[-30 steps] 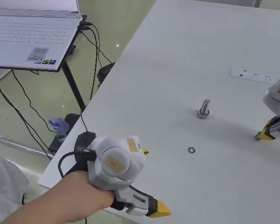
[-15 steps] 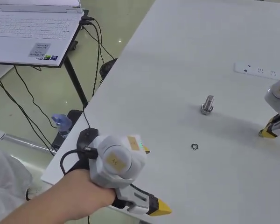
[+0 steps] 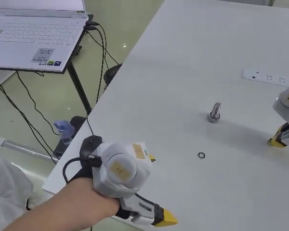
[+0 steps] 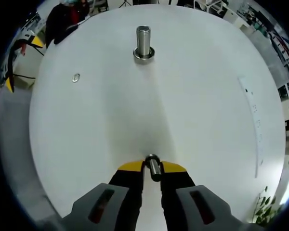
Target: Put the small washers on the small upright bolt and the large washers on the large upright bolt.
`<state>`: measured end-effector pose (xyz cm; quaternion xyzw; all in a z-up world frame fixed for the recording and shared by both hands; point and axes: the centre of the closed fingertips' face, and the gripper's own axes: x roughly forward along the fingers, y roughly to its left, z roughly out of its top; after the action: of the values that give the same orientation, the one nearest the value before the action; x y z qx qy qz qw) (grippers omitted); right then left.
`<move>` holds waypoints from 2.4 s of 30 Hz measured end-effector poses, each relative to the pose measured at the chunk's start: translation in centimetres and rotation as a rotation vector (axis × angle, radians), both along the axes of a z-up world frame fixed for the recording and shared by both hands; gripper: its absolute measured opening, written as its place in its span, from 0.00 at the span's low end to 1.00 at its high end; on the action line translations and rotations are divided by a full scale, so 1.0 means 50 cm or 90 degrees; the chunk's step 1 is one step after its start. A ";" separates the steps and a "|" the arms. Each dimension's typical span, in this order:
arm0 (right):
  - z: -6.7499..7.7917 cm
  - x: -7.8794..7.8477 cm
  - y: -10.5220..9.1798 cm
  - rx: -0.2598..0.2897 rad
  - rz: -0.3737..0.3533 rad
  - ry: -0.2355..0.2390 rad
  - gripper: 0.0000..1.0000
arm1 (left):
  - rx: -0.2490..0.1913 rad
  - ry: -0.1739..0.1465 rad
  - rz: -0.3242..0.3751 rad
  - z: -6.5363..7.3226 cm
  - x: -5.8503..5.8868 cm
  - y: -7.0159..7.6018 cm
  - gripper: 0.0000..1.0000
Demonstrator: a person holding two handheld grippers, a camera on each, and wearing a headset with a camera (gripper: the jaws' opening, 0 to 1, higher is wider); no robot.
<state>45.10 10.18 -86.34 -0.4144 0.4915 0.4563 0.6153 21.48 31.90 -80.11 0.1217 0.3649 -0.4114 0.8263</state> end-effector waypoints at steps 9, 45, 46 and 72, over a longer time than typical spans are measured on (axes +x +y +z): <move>0.005 0.001 0.001 0.006 -0.001 -0.002 0.18 | 0.002 0.000 0.000 -0.002 -0.005 0.002 0.83; 0.109 -0.022 0.105 0.073 0.039 -0.034 0.32 | -0.004 -0.029 -0.007 0.043 -0.016 -0.001 0.85; 0.109 -0.025 0.111 0.077 0.041 -0.033 0.32 | -0.002 -0.028 -0.010 0.042 -0.017 0.000 0.85; 0.093 -0.153 0.270 0.111 0.173 0.003 0.33 | -0.008 -0.037 -0.014 0.049 -0.026 0.006 0.85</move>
<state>37.42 23.70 -81.69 -0.4210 0.3906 0.5770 0.5807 20.16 32.19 -77.65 0.1324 0.3366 -0.4189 0.8329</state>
